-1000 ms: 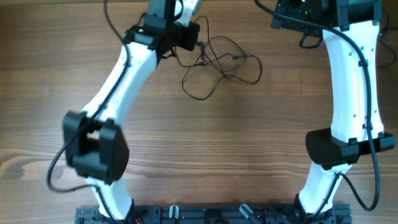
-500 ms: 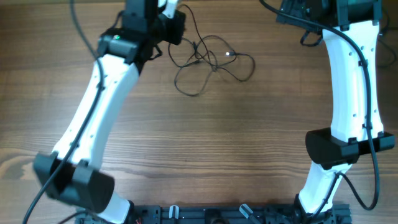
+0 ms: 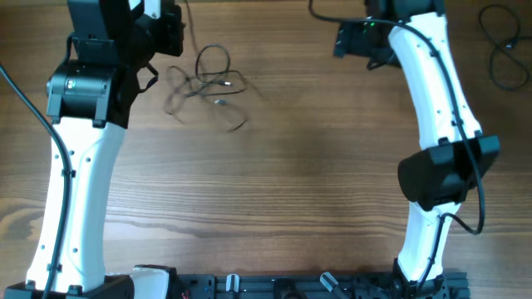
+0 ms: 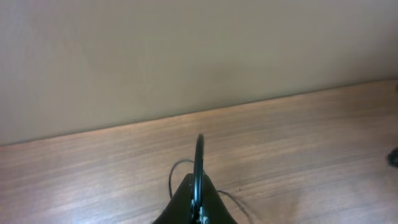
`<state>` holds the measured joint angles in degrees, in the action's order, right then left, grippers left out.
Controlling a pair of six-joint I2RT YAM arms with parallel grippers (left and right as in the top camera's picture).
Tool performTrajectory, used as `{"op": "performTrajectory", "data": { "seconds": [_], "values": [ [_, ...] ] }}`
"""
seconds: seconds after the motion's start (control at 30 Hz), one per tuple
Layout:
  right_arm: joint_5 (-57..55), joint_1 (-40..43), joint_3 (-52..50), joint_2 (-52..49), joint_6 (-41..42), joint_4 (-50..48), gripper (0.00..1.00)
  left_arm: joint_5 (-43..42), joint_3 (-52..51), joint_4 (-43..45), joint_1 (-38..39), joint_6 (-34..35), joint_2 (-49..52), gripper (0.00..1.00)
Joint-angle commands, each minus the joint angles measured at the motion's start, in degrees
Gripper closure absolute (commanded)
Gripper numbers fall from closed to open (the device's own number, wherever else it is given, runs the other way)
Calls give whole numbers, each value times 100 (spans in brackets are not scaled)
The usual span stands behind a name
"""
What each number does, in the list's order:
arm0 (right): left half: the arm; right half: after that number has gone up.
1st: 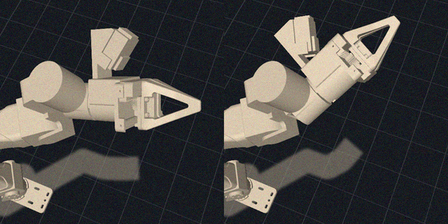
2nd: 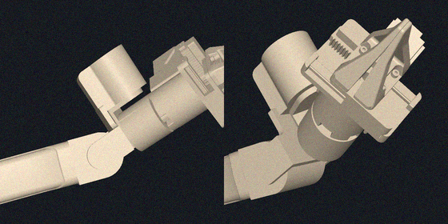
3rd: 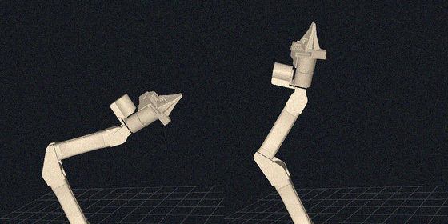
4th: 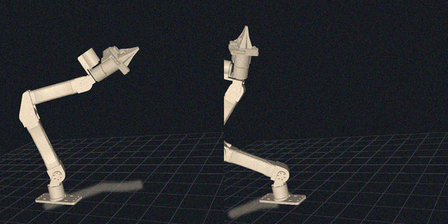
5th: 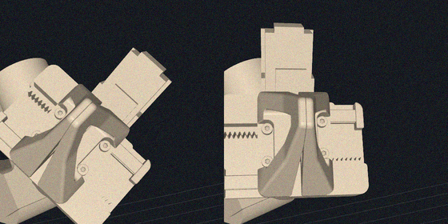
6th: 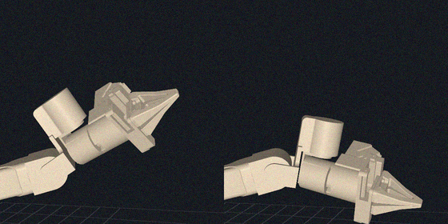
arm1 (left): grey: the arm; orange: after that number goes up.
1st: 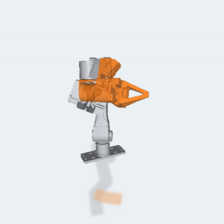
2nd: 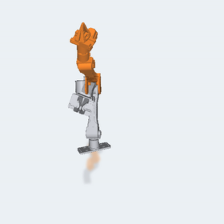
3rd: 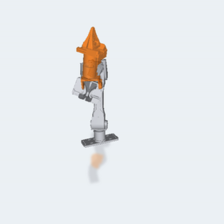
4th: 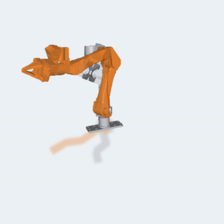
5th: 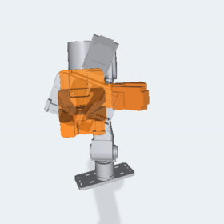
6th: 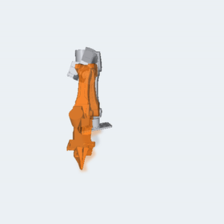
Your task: Untangle cables
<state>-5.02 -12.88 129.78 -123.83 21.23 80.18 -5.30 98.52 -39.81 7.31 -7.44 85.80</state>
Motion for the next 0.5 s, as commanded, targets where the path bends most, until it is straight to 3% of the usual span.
{"op": "performTrajectory", "data": {
  "seconds": [0.0, 0.2, 0.47],
  "values": [
    [1462, -323, -376, -48, -933, -225, 0, -50, 13, 11, -2, -136, -61, 96],
    [2299, -772, -695, -48, -1888, -308, 0, -170, 13, 35, -2, -116, -61, 96],
    [2282, -1047, -870, -48, -1547, -643, 0, -299, 13, 55, 35, -114, -61, 96]
  ]
}}
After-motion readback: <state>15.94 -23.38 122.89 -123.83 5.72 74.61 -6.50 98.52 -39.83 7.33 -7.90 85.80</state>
